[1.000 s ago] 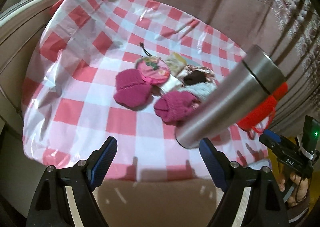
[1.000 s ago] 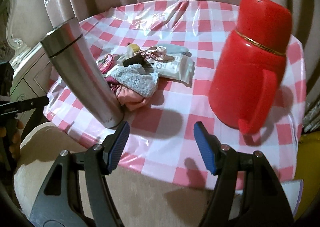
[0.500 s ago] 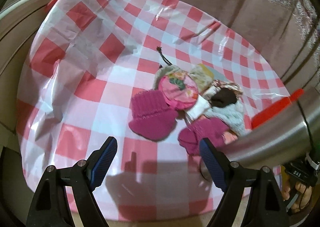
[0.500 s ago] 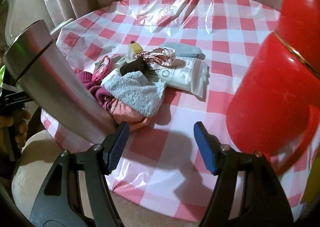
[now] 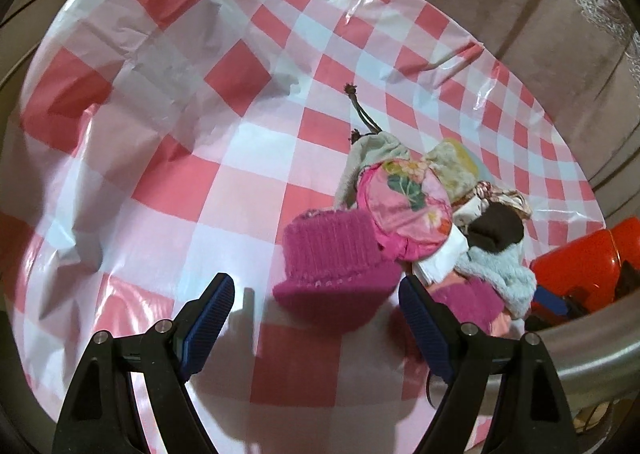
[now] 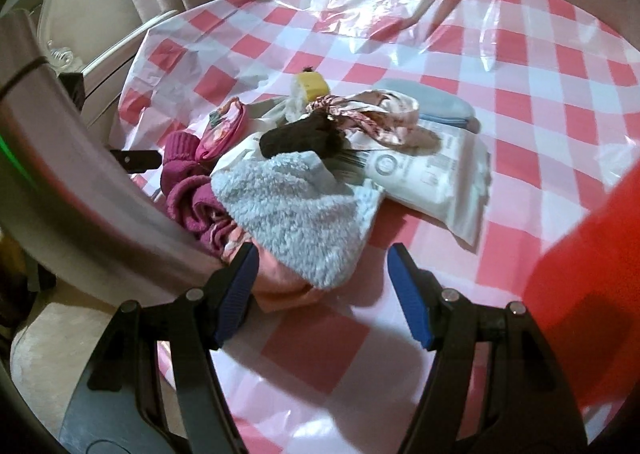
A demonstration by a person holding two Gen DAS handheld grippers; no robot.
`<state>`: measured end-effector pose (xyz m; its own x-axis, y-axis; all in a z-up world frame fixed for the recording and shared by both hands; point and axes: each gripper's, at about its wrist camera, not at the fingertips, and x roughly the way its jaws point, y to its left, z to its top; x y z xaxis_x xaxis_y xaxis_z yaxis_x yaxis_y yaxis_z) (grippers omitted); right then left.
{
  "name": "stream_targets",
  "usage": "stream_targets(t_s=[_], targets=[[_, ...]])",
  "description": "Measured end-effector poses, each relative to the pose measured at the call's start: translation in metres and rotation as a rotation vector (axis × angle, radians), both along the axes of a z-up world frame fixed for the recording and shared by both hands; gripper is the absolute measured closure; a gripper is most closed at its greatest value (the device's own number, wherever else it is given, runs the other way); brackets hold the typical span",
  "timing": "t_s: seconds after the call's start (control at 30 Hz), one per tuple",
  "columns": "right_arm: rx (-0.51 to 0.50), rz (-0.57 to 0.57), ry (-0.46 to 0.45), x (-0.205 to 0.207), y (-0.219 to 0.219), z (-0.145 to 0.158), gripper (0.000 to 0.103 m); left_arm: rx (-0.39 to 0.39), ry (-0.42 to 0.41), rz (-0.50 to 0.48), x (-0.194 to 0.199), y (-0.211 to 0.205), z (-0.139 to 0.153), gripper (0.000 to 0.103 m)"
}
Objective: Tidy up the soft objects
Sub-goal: 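Move both tools back over the table toward the pink mittens and towel, then grasp a pink mitten with the left tool while the right tool grasps the light blue towel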
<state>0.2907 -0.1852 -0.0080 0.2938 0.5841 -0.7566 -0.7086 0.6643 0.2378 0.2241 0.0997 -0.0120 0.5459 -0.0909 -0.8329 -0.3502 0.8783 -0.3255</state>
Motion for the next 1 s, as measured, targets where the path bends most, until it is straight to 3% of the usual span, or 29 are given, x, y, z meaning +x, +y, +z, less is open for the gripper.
stream_targets(t_s=[0.27,0.33,0.43,0.6,0.77,1.0], targets=[[0.013,0.054,0.011,0.011,0.019,-0.009,0.033,-0.01,0.005,-0.001,0.018,0.002,-0.01,0.018],[0.021,0.052,0.019,0.013,0.021,-0.011,0.033,-0.01,0.005,-0.006,0.021,0.002,-0.012,0.029],[0.041,0.064,0.039,0.015,0.021,-0.013,0.039,-0.023,0.005,-0.01,0.024,0.003,-0.016,0.038],[0.062,0.087,0.062,0.012,0.023,-0.015,0.062,-0.02,-0.004,-0.024,0.024,-0.001,-0.016,0.055],[0.063,0.073,0.039,0.007,0.018,-0.007,0.079,-0.026,-0.016,-0.021,0.02,-0.002,-0.012,0.063],[0.087,-0.017,0.028,-0.005,-0.009,0.008,0.082,-0.028,-0.03,-0.019,0.006,-0.006,-0.006,0.067]])
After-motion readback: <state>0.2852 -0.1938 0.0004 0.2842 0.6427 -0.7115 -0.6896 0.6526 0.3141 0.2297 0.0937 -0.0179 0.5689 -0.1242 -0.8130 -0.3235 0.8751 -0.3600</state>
